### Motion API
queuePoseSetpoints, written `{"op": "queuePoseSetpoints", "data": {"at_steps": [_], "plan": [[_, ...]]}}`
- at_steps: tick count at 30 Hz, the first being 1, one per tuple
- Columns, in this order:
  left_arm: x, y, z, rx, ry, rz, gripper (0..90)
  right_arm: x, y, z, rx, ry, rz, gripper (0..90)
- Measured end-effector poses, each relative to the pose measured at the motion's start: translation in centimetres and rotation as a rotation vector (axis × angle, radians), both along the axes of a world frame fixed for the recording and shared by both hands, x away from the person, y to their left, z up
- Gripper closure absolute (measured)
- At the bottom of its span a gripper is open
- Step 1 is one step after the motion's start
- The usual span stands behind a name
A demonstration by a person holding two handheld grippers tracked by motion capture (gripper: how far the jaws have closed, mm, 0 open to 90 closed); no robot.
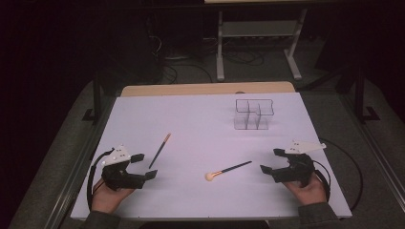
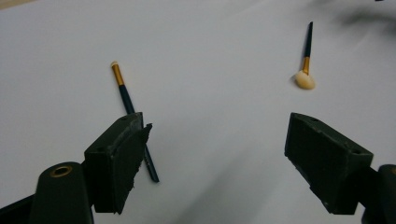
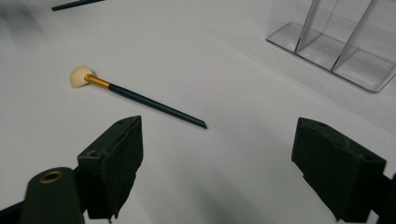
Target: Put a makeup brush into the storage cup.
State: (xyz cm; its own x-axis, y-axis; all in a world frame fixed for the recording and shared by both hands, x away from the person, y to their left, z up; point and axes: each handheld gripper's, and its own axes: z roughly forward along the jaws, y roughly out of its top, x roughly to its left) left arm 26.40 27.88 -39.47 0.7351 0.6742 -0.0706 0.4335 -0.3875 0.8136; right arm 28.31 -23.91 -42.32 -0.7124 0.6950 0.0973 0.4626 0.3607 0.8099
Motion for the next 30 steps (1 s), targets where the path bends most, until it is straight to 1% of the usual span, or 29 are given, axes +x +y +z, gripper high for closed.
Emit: {"op": "queuePoseSetpoints", "data": {"at_steps": [3, 7, 11, 15, 16, 17, 19, 20, 22, 24, 25, 27, 28, 29, 30], "plan": [[0.2, 0.0, 0.3, -0.002, 0.001, -0.002, 20.4, 0.0, 0.0, 0.0, 0.004, 0.004, -0.001, 15.8], [0.3, 0.0, 0.6, -0.011, 0.02, 0.004, 20.6, 0.1, 0.1, 0.1, 0.01, 0.0, 0.001, 15.8], [0.5, 0.1, 1.1, -0.016, 0.021, 0.006, 21.2, 0.1, 0.1, 0.1, 0.012, -0.003, 0.004, 15.7], [0.9, -0.1, 1.6, 0.037, 0.023, -0.004, 23.0, 0.1, 0.2, 0.2, 0.013, -0.007, 0.008, 15.6], [1.0, -0.2, 1.7, 0.03, 0.029, 0.002, 23.1, 0.1, 0.2, 0.3, 0.013, -0.006, 0.008, 15.6], [1.2, -0.2, 1.9, 0.041, 0.029, -0.004, 23.6, 0.1, 0.2, 0.3, 0.011, -0.006, 0.009, 15.6], [1.6, -0.3, 2.2, 0.041, 0.037, 0.003, 24.1, 0.1, 0.3, 0.3, 0.012, -0.005, 0.009, 15.6], [1.9, -0.3, 2.4, 0.051, 0.039, -0.002, 24.7, 0.2, 0.3, 0.3, 0.012, -0.008, 0.012, 15.5], [2.4, -0.4, 2.6, 0.05, 0.048, 0.002, 25.0, 0.1, 0.4, 0.4, 0.013, -0.004, 0.009, 15.5], [3.1, -0.5, 2.9, 0.063, 0.051, -0.003, 25.5, 0.1, 0.4, 0.4, 0.013, -0.003, 0.008, 15.5], [3.5, -0.7, 3.0, 0.059, 0.059, 0.004, 25.6, 0.1, 0.4, 0.4, 0.013, -0.003, 0.008, 15.5], [4.2, -0.8, 3.2, 0.075, 0.066, 0.002, 25.6, 0.1, 0.4, 0.5, 0.013, -0.006, 0.009, 15.5], [4.2, -0.8, 3.2, 0.075, 0.066, 0.002, 26.1, 0.1, 0.4, 0.5, 0.013, -0.006, 0.009, 15.5], [4.9, -1.0, 3.4, 0.076, 0.072, 0.008, 26.3, 0.1, 0.3, 0.5, 0.015, -0.013, 0.011, 15.5], [5.2, -1.1, 3.6, 0.085, 0.073, 0.005, 26.4, 0.1, 0.3, 0.6, 0.016, -0.014, 0.01, 15.5]]}}
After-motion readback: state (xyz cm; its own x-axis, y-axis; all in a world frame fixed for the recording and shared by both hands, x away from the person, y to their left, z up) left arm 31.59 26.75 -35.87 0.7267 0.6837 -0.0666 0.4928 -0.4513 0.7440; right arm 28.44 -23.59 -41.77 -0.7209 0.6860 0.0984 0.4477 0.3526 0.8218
